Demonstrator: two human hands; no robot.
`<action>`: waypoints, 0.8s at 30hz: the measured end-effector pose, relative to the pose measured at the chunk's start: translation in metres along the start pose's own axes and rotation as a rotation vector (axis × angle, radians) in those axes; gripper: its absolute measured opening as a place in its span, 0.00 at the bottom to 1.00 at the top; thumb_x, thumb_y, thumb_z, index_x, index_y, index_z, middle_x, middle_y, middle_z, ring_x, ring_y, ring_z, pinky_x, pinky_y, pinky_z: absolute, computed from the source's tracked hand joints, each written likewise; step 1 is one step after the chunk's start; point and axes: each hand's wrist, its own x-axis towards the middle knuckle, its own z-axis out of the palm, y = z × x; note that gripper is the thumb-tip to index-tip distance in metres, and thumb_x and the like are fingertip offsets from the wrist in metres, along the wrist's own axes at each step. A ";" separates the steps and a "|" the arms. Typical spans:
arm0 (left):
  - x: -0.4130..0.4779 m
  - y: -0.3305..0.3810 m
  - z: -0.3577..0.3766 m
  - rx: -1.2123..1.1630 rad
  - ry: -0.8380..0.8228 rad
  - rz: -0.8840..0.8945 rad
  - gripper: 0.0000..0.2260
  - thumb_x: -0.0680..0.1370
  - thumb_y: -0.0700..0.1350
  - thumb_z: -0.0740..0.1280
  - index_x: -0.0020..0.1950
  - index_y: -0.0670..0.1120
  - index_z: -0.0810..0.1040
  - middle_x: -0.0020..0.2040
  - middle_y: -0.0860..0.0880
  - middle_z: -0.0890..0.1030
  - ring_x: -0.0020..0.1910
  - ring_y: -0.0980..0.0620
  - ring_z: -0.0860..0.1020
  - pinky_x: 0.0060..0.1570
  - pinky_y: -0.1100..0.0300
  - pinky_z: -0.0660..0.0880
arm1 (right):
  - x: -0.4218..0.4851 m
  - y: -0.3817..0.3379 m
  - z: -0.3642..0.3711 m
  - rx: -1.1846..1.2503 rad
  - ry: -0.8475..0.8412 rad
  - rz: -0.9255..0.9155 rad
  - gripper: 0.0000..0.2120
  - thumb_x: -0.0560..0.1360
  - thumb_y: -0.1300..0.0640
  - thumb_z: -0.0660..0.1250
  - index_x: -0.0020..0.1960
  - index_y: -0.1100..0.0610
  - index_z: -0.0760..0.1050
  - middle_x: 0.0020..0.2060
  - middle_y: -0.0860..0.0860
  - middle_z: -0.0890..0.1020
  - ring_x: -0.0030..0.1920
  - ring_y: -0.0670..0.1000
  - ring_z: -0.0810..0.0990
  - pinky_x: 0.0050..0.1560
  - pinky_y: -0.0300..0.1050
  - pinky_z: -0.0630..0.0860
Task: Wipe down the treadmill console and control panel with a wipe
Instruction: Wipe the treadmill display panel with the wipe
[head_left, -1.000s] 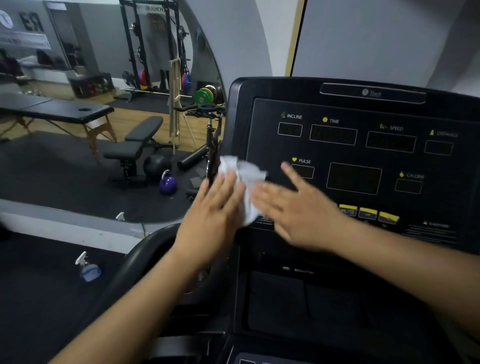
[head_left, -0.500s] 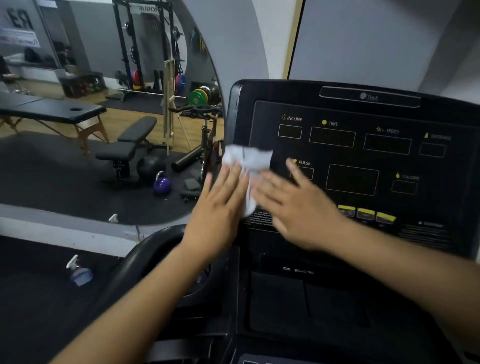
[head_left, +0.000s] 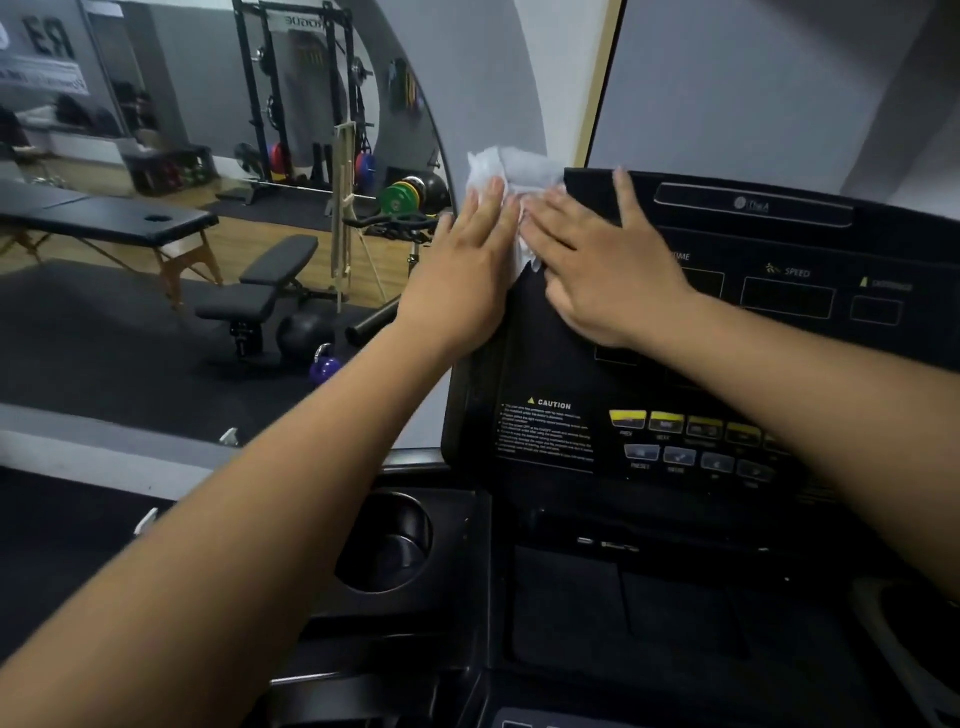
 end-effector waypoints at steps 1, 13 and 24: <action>-0.008 0.001 0.003 -0.020 0.006 -0.004 0.26 0.82 0.41 0.55 0.79 0.40 0.52 0.80 0.40 0.50 0.78 0.40 0.51 0.74 0.47 0.55 | -0.003 -0.003 0.004 0.009 0.021 -0.015 0.31 0.76 0.48 0.41 0.77 0.56 0.56 0.77 0.53 0.59 0.77 0.53 0.55 0.71 0.72 0.46; -0.184 0.001 0.053 -0.092 -0.146 0.090 0.32 0.72 0.34 0.63 0.77 0.42 0.61 0.78 0.43 0.58 0.77 0.40 0.55 0.74 0.47 0.51 | -0.123 -0.106 0.068 0.266 0.063 -0.283 0.28 0.74 0.52 0.54 0.73 0.57 0.67 0.74 0.53 0.66 0.76 0.53 0.59 0.72 0.70 0.51; -0.186 0.020 0.052 -0.011 -0.161 0.167 0.25 0.76 0.43 0.53 0.73 0.42 0.69 0.76 0.43 0.64 0.76 0.43 0.57 0.72 0.39 0.57 | -0.159 -0.112 0.066 0.274 -0.004 -0.208 0.25 0.78 0.47 0.55 0.71 0.56 0.70 0.73 0.54 0.68 0.75 0.53 0.61 0.68 0.75 0.53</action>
